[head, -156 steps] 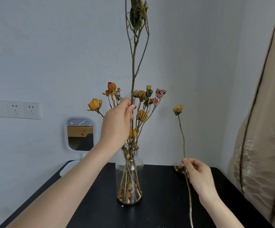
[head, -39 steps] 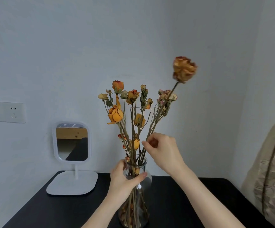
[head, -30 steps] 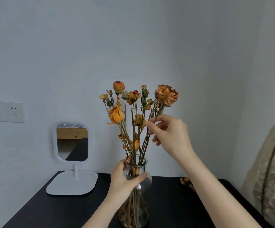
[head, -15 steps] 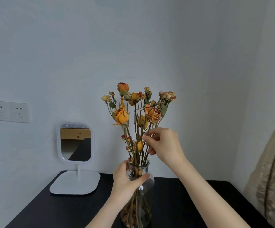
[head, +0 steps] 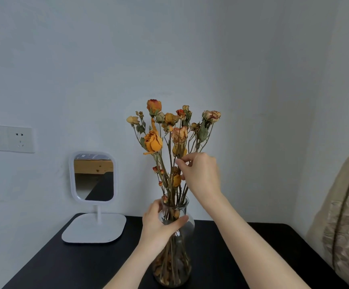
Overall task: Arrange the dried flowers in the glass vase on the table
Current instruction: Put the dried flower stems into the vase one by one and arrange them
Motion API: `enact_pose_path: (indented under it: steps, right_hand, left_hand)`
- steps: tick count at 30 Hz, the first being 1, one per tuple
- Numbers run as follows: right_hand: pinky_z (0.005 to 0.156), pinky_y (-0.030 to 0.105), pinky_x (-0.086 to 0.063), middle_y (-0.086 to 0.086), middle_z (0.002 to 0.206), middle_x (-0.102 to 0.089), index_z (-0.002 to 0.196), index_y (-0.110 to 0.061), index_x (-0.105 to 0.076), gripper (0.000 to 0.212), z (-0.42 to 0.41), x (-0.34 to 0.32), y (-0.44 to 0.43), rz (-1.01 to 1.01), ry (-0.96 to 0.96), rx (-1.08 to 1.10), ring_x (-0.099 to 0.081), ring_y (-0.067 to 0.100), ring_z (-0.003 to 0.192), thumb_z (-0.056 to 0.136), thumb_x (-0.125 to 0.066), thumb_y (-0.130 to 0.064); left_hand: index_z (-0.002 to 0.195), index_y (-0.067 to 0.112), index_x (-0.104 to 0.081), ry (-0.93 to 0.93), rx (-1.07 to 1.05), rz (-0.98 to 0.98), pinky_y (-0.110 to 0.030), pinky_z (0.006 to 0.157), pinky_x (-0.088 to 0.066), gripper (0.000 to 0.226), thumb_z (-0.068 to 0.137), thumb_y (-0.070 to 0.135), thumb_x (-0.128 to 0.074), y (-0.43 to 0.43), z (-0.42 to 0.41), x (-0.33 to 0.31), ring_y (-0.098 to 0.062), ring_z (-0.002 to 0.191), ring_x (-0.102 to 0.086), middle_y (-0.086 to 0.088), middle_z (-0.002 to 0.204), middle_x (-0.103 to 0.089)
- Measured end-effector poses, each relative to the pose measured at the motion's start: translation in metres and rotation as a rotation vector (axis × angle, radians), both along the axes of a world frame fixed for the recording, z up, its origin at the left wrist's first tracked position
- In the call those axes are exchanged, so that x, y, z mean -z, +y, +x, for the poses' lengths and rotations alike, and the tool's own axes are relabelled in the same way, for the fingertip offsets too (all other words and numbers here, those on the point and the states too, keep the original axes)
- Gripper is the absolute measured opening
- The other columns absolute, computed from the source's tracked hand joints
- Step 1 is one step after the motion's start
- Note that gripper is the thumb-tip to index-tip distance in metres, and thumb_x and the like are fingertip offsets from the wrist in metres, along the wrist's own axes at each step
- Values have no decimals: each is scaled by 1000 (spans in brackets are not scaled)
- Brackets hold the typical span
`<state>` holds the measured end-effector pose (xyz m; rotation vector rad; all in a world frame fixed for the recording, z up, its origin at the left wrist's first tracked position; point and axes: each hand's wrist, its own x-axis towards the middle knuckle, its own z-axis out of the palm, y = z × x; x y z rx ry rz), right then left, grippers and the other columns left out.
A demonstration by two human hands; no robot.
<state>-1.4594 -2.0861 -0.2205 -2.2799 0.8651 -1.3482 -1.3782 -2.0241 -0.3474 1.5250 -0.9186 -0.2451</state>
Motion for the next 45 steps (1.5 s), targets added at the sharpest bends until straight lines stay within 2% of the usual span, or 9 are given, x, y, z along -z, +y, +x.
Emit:
enact_pose_path:
  steps: [5,13,18,22,28,32,36,40,45]
  right_hand:
    - [70,33,-57,5,77,-70,101,-17,-72,24,-1,3,-1,7,54,21,-67,21,70,89,-59,-34]
    - [72,37,-58,9,83,-73,110,-18,-69,29,-20,13,6,24,-23,-82,-68,24,70,86,-63,-34]
    - [65,27,-57,-1,69,-70,109,-22,-69,28,-43,23,10,27,-61,-94,-65,10,55,86,-62,-37]
    - [48,10,-46,-9,54,-62,98,-24,-69,17,-72,41,2,83,-62,-93,-58,4,41,86,-63,-35]
    - [48,10,-47,-2,50,-63,86,-31,-64,1,-114,78,-13,198,-27,-46,-58,8,40,86,-64,-29]
    - [44,12,-45,-2,49,-64,78,-33,-62,10,-131,104,-21,293,-35,-17,-56,8,37,86,-66,-26]
    - [45,14,-44,0,54,-65,87,-28,-64,3,-159,131,-33,376,7,58,-59,9,41,85,-66,-26]
    - [47,18,-44,0,57,-66,86,-28,-65,2,-199,151,-54,448,67,184,-62,10,44,85,-66,-27]
    - [46,23,-43,0,51,-64,80,-21,-68,6,-246,172,-77,506,114,326,-54,6,35,85,-66,-25]
  left_hand:
    - [114,29,-50,-9,-1,3,-34,100,-41,61,64,43,-80,1,-1,-1,-10,114,-48,10,115,-56]
    - [98,47,-44,-68,39,34,-9,73,-33,47,66,44,-78,7,1,-3,11,94,-47,25,103,-52]
    - [93,50,-44,-126,56,78,-6,71,-33,41,69,40,-76,10,4,-5,15,90,-47,29,97,-54]
    - [92,52,-44,-54,112,129,-10,74,-35,40,71,36,-75,16,11,-7,17,86,-44,33,92,-52]
    - [100,48,-41,-3,194,210,-24,90,-35,44,75,31,-73,18,22,-11,1,99,-48,29,99,-51]
    - [111,43,-40,11,200,198,-27,95,-32,50,76,30,-74,23,14,-16,-5,111,-45,24,108,-50]
    - [133,29,-35,9,-38,48,-31,102,-30,75,71,34,-77,41,-8,-2,-4,119,-36,18,126,-40]
    - [114,24,-39,82,-312,-77,-35,97,-39,55,74,21,-76,63,-49,26,-16,110,-46,2,121,-39]
    - [90,30,-47,153,-20,-27,-16,73,-42,35,78,6,-70,60,-113,59,-7,89,-54,0,104,-50]
